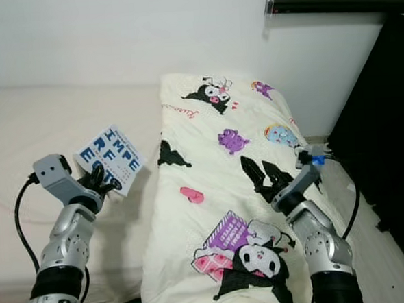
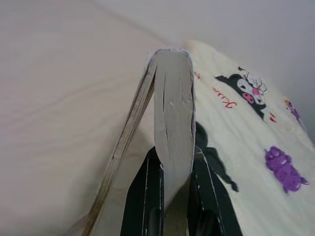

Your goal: Clean up the room

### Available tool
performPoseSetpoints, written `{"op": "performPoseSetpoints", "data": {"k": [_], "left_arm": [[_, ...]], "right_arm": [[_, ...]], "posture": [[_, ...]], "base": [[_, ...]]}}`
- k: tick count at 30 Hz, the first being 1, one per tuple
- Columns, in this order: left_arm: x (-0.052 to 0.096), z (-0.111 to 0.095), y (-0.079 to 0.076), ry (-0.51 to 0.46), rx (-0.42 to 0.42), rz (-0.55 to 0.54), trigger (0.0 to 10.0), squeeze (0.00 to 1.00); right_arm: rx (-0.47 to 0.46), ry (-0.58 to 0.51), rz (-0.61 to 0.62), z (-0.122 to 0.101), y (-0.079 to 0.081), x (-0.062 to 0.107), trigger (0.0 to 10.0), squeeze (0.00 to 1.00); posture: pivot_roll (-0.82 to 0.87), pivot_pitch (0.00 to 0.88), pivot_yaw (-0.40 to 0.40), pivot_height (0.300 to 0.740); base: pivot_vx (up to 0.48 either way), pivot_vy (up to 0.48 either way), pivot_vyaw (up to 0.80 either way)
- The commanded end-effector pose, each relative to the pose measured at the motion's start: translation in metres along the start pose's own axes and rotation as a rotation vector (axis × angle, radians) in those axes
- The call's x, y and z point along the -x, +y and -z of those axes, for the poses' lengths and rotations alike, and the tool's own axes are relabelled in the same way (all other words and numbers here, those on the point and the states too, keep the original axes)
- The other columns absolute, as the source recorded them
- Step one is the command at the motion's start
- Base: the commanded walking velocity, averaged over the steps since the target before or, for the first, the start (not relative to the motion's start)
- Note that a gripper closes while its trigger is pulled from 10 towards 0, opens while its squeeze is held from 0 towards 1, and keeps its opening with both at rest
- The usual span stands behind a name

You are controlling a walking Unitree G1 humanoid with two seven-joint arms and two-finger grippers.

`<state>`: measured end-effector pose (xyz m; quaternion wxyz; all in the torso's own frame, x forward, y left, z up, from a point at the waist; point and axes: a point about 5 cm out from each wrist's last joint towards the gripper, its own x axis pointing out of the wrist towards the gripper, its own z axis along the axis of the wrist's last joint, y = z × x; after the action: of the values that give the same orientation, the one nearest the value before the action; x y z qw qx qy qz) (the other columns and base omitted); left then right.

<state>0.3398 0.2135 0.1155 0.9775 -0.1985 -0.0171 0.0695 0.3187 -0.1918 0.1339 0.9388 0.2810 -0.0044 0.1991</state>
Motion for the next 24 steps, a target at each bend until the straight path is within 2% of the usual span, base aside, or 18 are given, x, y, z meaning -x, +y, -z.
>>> {"op": "performPoseSetpoints", "data": {"k": [1,6,13,19,20,22,23,24], "left_arm": [[0.000,0.000,0.004,-0.012,-0.002,0.002,10.0,0.00],[-0.001,0.006,0.008,0.030,-0.008,-0.002,10.0,0.00],[0.000,0.008,0.008,0.027,-0.008,0.026,10.0,0.00],[0.002,0.009,0.000,0.022,-0.001,0.154,10.0,0.00],[0.003,0.008,-0.003,0.022,-0.007,0.199,10.0,0.00],[0.006,0.004,-0.022,0.016,-0.051,0.413,10.0,0.00],[0.006,0.004,-0.022,0.016,-0.051,0.413,10.0,0.00],[0.010,-0.001,-0.034,0.005,-0.084,0.559,10.0,0.00]], "right_arm": [[0.004,-0.007,0.005,0.001,-0.001,0.001,10.0,0.00],[0.003,-0.012,0.004,0.001,-0.001,0.002,10.0,0.00],[-0.004,-0.023,0.000,0.002,0.000,-0.001,10.0,0.00],[-0.008,-0.030,-0.001,0.002,-0.001,-0.001,10.0,0.00],[-0.008,-0.032,-0.002,0.001,-0.002,0.000,10.0,0.00],[-0.007,-0.041,0.000,-0.002,-0.003,0.001,10.0,0.00],[-0.007,-0.041,0.000,-0.002,-0.003,0.001,10.0,0.00],[-0.003,-0.048,0.000,-0.005,-0.004,0.001,10.0,0.00]], "posture": [[-0.03,0.001,-0.067,0.670],[-0.03,0.000,-0.064,0.685],[-0.02,0.000,-0.060,0.715],[-0.02,0.000,-0.061,0.735],[-0.02,0.000,-0.061,0.740],[-0.03,0.000,-0.060,0.740],[-0.03,0.000,-0.060,0.740],[-0.03,0.000,-0.060,0.740]], "base": [[0.000,0.000,0.00],[-0.089,0.000,0.00],[-0.059,0.000,0.00],[0.000,0.000,0.00],[0.000,0.000,0.00],[0.000,0.000,0.00],[0.000,0.000,0.00],[0.000,0.000,0.00]]}}
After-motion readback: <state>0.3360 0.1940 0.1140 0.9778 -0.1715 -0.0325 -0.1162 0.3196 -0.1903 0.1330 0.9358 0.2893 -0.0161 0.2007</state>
